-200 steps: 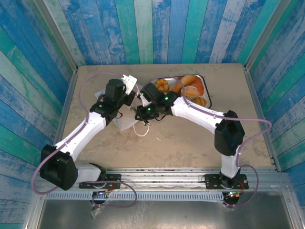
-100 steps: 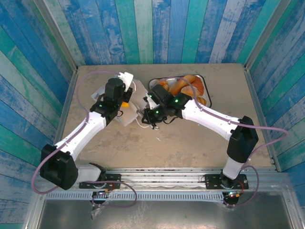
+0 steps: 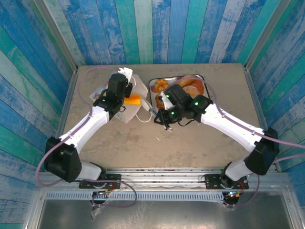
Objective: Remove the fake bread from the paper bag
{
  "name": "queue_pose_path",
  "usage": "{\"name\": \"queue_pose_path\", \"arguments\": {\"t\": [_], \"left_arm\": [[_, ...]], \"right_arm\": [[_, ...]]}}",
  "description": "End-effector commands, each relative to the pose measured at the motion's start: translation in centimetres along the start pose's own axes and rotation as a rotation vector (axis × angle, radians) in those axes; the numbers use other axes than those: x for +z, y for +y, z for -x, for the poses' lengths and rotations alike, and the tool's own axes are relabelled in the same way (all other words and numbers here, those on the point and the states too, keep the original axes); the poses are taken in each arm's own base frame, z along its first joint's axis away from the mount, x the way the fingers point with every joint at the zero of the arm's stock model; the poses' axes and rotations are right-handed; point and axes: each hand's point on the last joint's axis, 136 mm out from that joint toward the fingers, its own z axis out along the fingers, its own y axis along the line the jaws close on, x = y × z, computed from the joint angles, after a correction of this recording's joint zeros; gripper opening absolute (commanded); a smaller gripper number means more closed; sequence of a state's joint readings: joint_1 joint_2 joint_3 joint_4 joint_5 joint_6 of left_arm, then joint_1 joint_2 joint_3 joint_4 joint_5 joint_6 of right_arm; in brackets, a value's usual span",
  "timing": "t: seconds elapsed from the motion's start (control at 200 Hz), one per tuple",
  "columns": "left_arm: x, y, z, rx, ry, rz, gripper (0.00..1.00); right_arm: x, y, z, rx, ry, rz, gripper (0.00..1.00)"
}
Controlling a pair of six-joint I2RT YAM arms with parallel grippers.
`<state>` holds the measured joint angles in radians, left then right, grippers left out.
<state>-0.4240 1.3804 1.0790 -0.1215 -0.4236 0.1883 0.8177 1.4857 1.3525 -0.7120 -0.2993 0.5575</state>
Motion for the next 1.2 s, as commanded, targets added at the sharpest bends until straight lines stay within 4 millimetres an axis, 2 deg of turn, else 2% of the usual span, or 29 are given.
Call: {"name": "queue_pose_path", "arguments": {"t": [0.0,0.235,0.456,0.641,0.676,0.856,1.052,1.192], "left_arm": [[0.9,0.2,0.4,-0.02,0.014,0.037,0.0],[1.5,0.2,-0.1,-0.023,0.034,0.05,0.0],[1.4,1.1,0.0,-0.027,0.047,0.098,0.0],[0.9,0.9,0.0,-0.025,0.04,0.077,0.0],[0.7,0.8,0.1,-0.027,0.034,0.064,0.0],[-0.6,0.1,1.1,-0.047,-0.01,-0.018,0.0],[-1.7,-0.3,1.7,-0.068,-0.045,-0.07,0.0],[-1.9,-0.4,1.5,-0.071,-0.046,-0.077,0.0]], "right_arm": [[-2.0,-0.8,-0.1,0.007,-0.037,0.007,0.01],[-5.0,-2.6,-0.1,0.05,-0.1,-0.003,0.01],[-6.5,-4.0,-0.1,0.076,-0.13,-0.024,0.01],[-6.9,-6.2,-0.1,0.119,-0.151,-0.059,0.01],[-7.2,-7.5,0.4,0.151,-0.168,-0.079,0.01],[-6.8,-10.6,1.3,0.22,-0.176,-0.131,0.01],[-5.7,-12.0,2.7,0.236,-0.174,-0.129,0.0],[-4.6,-12.9,3.0,0.25,-0.146,-0.146,0.0]]}}
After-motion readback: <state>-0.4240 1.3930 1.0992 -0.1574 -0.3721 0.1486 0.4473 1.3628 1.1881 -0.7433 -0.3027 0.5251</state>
